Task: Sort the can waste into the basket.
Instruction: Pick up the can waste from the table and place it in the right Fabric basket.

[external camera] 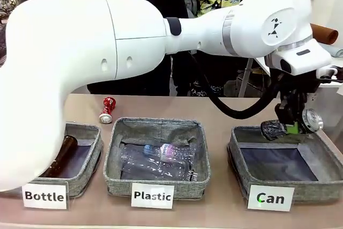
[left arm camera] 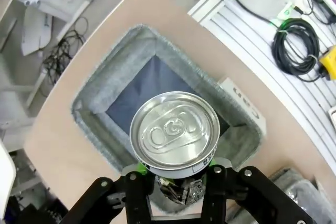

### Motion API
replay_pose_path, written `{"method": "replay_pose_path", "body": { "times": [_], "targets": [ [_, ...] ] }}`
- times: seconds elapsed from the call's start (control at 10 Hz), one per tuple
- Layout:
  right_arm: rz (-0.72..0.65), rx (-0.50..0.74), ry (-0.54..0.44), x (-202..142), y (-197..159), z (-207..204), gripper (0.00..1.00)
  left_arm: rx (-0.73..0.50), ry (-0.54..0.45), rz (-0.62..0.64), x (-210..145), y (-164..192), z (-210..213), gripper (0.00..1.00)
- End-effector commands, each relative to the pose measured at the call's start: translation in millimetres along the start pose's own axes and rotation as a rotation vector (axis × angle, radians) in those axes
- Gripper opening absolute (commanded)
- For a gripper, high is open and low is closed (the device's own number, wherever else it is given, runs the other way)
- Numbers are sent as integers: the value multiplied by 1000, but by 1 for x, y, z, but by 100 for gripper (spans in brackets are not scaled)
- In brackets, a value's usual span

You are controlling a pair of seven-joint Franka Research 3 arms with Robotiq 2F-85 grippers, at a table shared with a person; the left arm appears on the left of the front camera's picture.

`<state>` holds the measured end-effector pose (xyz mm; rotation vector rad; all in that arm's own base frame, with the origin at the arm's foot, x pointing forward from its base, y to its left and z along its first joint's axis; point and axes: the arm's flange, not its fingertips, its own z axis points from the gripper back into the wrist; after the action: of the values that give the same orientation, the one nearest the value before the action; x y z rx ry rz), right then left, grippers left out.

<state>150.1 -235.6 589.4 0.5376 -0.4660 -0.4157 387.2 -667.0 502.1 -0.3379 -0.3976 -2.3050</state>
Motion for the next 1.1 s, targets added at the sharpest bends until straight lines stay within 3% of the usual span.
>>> {"method": "replay_pose_path", "body": {
  "times": [0.0, 0.1, 0.7, 0.9, 1.0],
  "targets": [
    [-14, -1, -6, 3, 3, 2, 100, 17, 43, -2, 5, 17, 3, 96],
    [-14, -1, -6, 3, 3, 2, 100, 36, 55, -7, 5, 16, 3, 100],
    [-14, -1, -6, 3, 3, 2, 100, 50, 29, 0, -4, 15, 12, 100],
    [-14, -1, -6, 3, 3, 2, 100, 4, -7, 81, -27, 5, 34, 100],
    [0, 0, 0, 0, 0, 0, 100, -51, -15, 159, -52, -18, 56, 100]
  ]
}}
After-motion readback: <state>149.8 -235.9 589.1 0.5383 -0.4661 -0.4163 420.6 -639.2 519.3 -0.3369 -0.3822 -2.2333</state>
